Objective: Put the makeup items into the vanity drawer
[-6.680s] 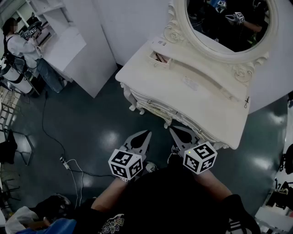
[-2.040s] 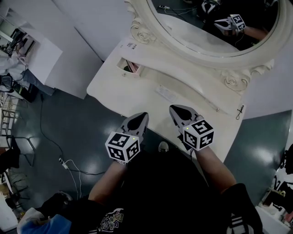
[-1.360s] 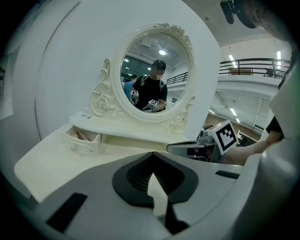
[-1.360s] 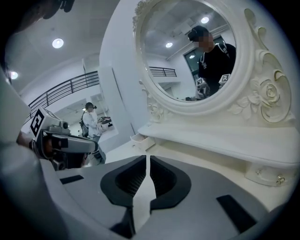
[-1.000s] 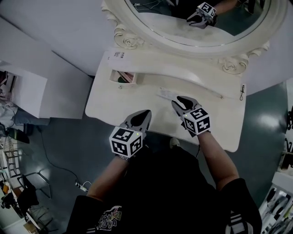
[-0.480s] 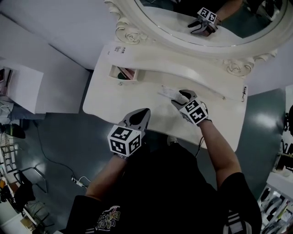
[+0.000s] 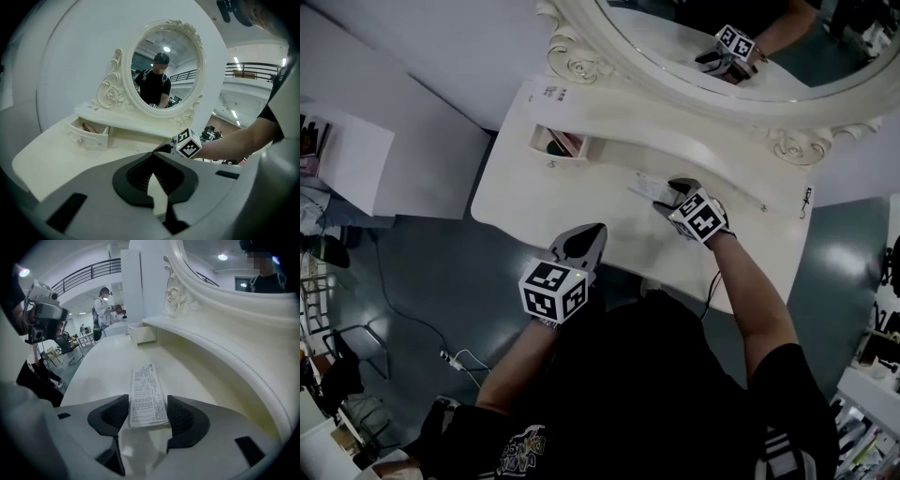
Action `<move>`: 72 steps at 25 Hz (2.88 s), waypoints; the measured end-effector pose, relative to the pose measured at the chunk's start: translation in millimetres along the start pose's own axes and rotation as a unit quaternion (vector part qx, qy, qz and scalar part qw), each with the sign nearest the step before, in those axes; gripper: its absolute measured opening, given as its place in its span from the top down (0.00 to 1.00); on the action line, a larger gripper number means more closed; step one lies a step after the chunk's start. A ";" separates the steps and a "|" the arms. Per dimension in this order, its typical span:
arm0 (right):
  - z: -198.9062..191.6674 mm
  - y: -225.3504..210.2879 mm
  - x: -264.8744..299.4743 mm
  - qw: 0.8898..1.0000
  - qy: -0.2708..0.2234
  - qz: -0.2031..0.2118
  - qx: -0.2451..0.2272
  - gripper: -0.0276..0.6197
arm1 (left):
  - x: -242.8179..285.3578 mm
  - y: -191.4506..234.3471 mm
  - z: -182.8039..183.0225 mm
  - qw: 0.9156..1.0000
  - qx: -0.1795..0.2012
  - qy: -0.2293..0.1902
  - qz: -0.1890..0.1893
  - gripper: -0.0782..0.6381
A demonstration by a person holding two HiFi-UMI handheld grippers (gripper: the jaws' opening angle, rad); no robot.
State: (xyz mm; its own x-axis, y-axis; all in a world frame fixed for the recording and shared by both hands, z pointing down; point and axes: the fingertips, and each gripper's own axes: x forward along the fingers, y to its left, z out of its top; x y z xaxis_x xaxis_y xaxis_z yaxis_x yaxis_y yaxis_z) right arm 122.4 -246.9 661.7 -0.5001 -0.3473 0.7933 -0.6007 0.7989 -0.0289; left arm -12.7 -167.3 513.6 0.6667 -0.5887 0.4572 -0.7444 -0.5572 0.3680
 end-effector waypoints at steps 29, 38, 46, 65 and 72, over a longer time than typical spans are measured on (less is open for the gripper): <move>61.9 17.1 -27.5 0.996 -0.087 -0.011 0.026 0.59 | -13.3 1.5 10.4 0.999 -0.013 -0.032 0.026 0.89; 110.6 34.6 -34.0 0.991 -0.132 0.000 0.014 0.59 | -27.9 9.2 9.8 0.998 -0.015 -0.040 0.038 0.89; 164.4 50.5 -23.9 0.986 -0.164 0.013 0.007 0.59 | -47.9 25.6 11.5 0.997 -0.019 -0.051 0.055 0.89; 247.0 53.7 55.5 0.991 -0.133 0.007 -0.004 0.59 | -95.7 99.1 9.9 0.995 -0.036 -0.047 0.082 0.89; 258.2 48.2 77.2 0.994 -0.104 -0.010 -0.014 0.59 | -107.6 126.0 14.1 0.995 -0.038 -0.042 0.076 0.89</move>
State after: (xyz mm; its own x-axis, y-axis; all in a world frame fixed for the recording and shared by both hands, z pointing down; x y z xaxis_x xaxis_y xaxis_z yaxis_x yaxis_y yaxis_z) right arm -106.2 -362.0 564.6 -0.6086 -0.4553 0.6498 -0.5953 0.8035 0.0054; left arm -177.7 -182.4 499.4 0.5442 -0.7116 0.4443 -0.8357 -0.4131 0.3620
